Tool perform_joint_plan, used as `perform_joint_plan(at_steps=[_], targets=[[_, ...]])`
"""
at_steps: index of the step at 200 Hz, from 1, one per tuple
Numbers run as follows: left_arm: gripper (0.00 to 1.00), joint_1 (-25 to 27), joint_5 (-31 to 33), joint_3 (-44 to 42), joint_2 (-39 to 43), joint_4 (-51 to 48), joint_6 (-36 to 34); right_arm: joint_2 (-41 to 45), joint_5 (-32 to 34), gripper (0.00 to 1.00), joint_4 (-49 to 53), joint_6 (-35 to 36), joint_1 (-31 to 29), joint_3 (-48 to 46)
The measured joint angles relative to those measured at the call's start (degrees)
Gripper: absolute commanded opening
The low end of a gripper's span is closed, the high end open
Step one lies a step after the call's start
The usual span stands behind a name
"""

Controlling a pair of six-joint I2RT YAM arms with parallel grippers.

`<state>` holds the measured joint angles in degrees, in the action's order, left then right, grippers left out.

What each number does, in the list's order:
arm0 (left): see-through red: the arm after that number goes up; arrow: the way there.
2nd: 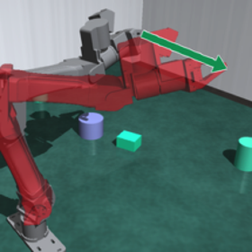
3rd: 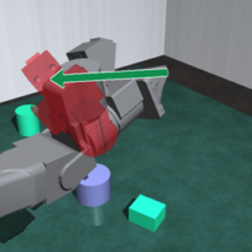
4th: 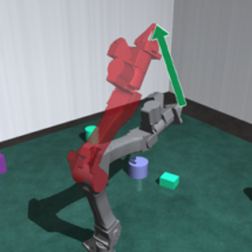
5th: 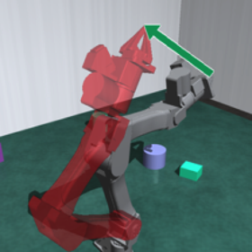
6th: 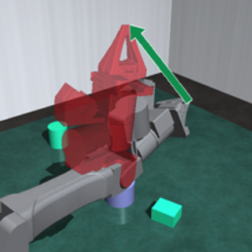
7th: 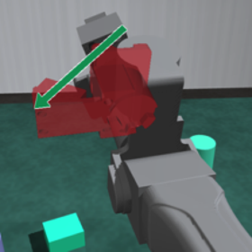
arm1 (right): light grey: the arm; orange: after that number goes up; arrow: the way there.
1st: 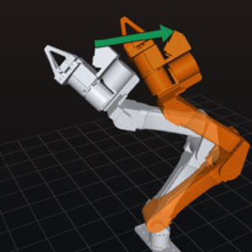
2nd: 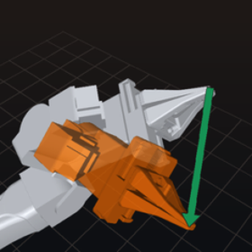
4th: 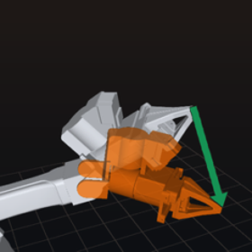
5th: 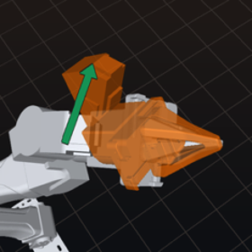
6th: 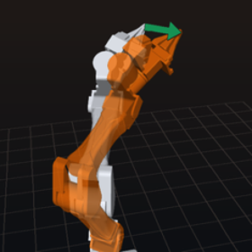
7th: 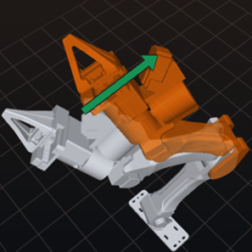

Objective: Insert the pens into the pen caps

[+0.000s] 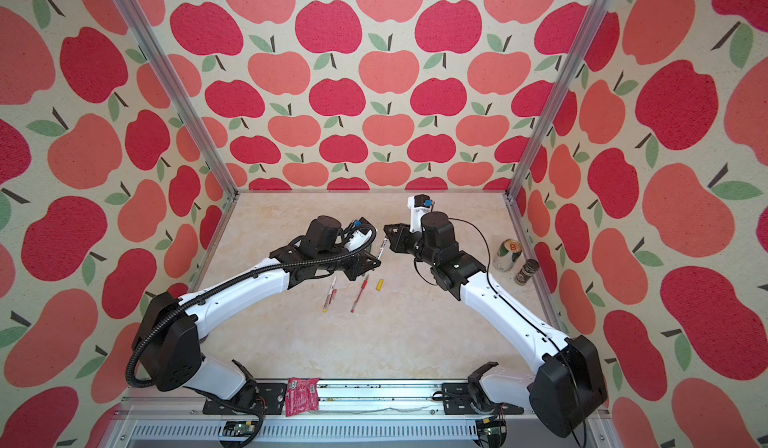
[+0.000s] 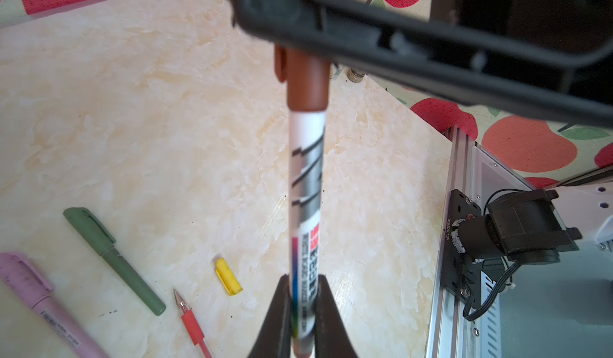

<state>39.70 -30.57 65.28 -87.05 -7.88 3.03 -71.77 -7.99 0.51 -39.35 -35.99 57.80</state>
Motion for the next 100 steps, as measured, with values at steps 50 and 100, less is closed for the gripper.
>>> perform_joint_plan(at_steps=[50, 100], targets=[[0.00, 0.0, 0.3, -8.4, 3.8, 12.4, 1.2, -0.2, -8.3, 0.53, 11.1, 1.9, 2.2, 4.2], [0.00, 0.3, 4.3, -18.1, 6.5, 11.2, 5.6, 1.5, -10.2, 0.60, 13.6, 3.8, 4.6, 8.8]])
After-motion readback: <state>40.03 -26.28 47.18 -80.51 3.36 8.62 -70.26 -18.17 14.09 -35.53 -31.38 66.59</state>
